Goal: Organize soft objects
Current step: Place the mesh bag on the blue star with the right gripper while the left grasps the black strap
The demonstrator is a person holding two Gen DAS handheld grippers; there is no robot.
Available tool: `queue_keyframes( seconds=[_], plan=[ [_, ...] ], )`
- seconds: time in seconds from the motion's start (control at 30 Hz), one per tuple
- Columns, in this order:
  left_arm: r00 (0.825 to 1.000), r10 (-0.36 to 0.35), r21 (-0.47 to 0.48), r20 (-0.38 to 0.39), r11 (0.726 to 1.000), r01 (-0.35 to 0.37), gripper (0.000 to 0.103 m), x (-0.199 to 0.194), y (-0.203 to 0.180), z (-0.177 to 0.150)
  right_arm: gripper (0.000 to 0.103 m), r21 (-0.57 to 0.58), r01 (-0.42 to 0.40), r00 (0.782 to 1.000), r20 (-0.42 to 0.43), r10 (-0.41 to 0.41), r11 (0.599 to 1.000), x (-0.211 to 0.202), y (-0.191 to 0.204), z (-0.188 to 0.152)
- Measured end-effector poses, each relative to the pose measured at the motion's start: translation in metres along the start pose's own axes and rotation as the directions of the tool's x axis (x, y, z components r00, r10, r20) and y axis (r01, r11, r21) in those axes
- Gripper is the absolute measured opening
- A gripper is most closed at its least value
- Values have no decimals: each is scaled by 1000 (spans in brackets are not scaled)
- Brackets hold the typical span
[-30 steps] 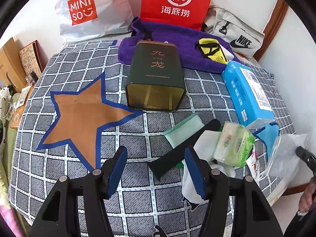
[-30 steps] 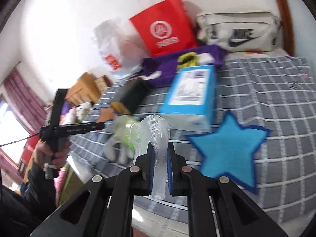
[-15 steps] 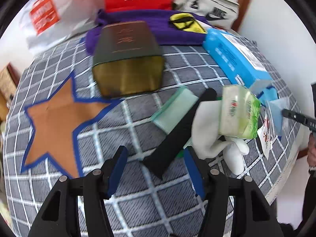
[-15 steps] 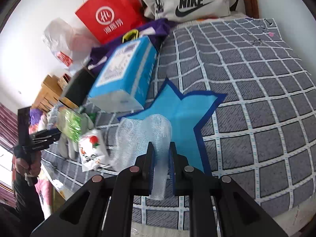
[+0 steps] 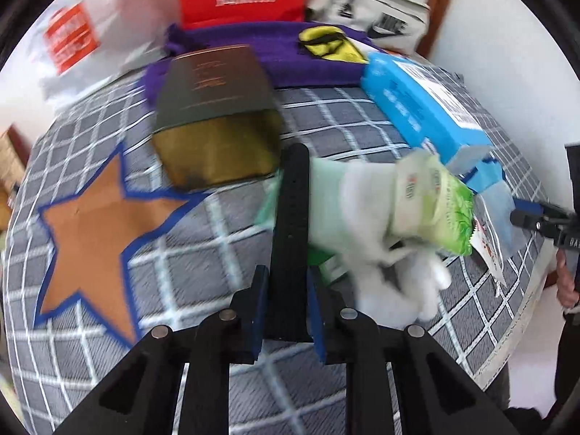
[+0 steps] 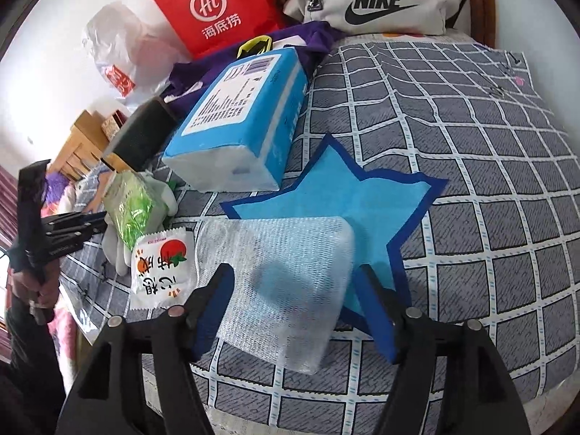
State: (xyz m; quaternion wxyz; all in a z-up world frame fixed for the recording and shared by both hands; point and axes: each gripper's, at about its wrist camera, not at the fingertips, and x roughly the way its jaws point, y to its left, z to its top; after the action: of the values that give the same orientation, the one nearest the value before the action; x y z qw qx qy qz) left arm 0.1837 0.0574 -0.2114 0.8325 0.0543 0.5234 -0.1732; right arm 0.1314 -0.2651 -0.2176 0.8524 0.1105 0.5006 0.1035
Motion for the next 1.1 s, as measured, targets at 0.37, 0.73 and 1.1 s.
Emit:
queue_keyframes(
  seconds=[0.37, 0.73, 1.1],
  plan=[
    [1000, 25, 25, -8, 999, -25, 32, 3, -5, 2, 86, 40, -2, 1000, -17, 3, 999, 1, 9, 0],
    [998, 44, -17, 41, 999, -44, 22, 14, -6, 11, 103, -88, 147, 988, -29, -150, 985, 31, 51, 3],
    [999, 0, -83, 45, 997, 4, 20, 6, 1, 8, 78, -142, 226, 974, 1, -228, 964, 26, 55, -5]
  ],
)
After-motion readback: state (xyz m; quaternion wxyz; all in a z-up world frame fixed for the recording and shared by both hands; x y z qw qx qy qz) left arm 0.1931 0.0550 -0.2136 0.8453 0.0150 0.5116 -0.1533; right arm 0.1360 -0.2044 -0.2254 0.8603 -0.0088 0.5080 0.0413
